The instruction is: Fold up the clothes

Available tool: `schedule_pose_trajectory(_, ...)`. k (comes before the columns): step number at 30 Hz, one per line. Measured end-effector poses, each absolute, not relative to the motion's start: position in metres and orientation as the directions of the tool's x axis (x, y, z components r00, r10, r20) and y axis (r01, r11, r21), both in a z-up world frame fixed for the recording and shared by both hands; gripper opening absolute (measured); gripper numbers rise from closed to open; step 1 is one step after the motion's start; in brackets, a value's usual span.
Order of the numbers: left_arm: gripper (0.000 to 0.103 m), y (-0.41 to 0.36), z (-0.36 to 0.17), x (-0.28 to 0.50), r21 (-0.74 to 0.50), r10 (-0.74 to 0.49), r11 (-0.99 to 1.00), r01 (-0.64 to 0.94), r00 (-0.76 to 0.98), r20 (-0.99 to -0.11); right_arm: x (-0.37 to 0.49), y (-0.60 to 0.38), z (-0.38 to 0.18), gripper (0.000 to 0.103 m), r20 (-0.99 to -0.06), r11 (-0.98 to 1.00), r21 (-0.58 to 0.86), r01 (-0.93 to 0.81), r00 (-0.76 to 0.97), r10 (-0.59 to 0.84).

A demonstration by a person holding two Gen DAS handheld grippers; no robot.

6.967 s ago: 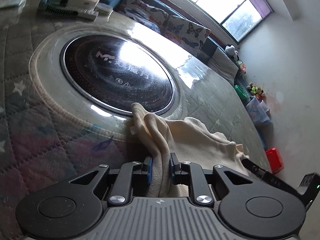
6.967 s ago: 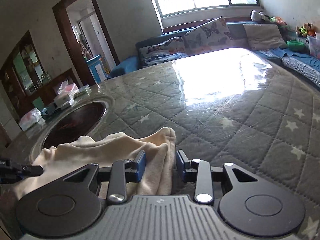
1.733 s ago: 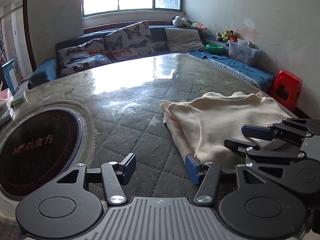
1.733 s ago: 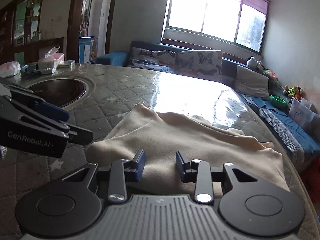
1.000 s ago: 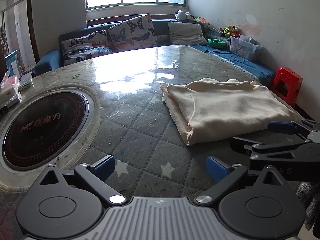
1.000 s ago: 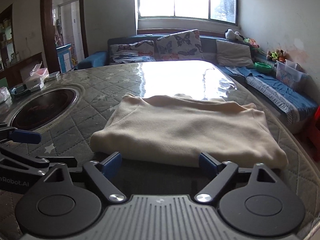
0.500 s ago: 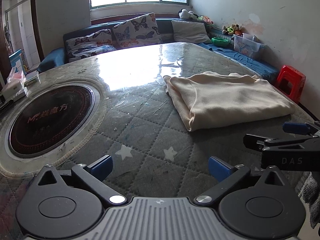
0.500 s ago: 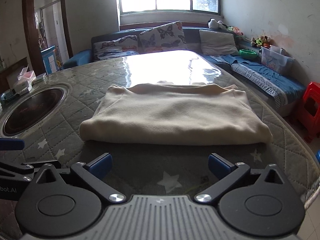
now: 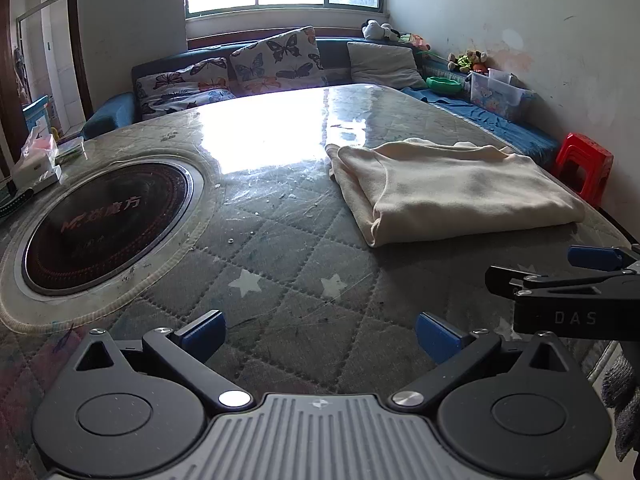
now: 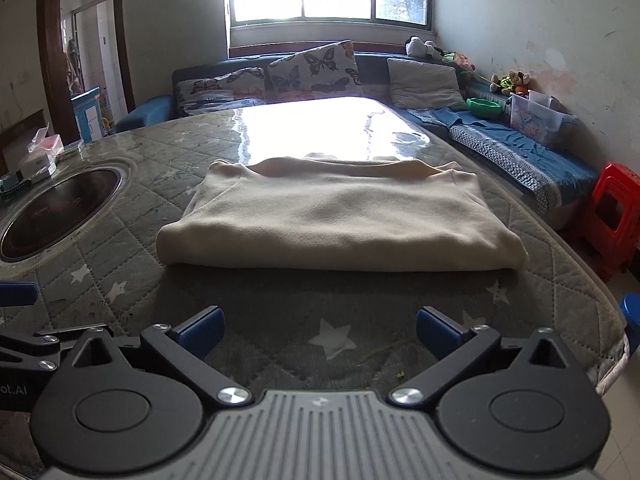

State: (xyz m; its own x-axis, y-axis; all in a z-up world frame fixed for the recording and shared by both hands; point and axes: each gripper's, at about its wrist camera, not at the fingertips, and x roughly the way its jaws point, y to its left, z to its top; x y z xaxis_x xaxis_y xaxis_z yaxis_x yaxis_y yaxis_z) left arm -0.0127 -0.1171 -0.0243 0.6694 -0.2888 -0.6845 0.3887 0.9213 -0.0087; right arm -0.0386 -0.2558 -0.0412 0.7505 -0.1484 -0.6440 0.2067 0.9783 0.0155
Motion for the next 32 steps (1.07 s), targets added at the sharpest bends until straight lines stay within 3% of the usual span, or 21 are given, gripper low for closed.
schedule_pose_trajectory(32, 0.103, -0.123, -0.022, -0.029, 0.012, -0.293, 0.916, 0.401, 0.690, -0.662, -0.051, -0.252, -0.043, 0.103, -0.646, 0.976, 0.027, 0.215, 0.749, -0.147)
